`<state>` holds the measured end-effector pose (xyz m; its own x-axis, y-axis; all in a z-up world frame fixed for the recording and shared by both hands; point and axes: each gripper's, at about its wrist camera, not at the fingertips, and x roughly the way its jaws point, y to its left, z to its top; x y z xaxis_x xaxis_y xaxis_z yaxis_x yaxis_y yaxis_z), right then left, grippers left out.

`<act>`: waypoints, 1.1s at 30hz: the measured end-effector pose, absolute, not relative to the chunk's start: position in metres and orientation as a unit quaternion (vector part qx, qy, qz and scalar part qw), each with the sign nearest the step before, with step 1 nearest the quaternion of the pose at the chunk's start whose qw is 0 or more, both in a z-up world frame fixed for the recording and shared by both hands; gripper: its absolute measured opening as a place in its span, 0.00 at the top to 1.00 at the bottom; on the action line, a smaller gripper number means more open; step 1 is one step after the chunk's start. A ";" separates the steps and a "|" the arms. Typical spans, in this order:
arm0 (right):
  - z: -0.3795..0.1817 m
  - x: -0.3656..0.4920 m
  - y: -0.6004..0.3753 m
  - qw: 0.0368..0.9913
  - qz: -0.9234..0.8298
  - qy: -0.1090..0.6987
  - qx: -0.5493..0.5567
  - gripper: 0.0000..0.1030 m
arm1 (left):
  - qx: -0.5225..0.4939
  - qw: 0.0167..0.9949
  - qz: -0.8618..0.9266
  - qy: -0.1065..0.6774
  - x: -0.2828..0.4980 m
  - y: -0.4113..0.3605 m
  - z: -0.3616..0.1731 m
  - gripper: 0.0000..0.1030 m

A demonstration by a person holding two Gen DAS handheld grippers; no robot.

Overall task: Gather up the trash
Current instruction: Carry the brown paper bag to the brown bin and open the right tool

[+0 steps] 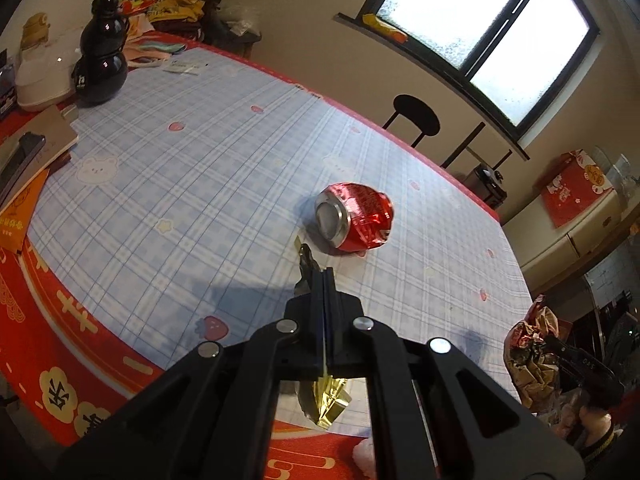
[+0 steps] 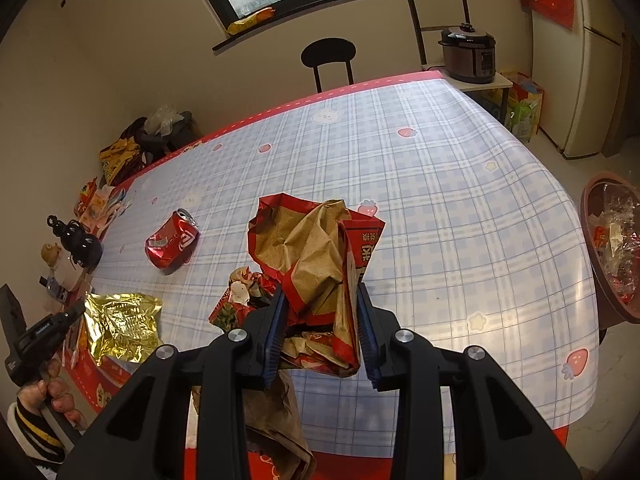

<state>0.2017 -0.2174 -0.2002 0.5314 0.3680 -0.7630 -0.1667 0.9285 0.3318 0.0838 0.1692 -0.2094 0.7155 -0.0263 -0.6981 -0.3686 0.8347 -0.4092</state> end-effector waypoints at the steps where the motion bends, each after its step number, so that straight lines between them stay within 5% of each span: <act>1: -0.199 0.201 -0.220 0.869 0.153 0.457 0.112 0.68 | -0.266 0.889 0.091 0.360 0.086 0.166 -0.204 0.96; 33: -0.177 0.165 -0.371 0.897 0.059 0.391 0.197 0.67 | -0.172 0.931 -0.050 0.317 0.144 0.015 -0.114 0.96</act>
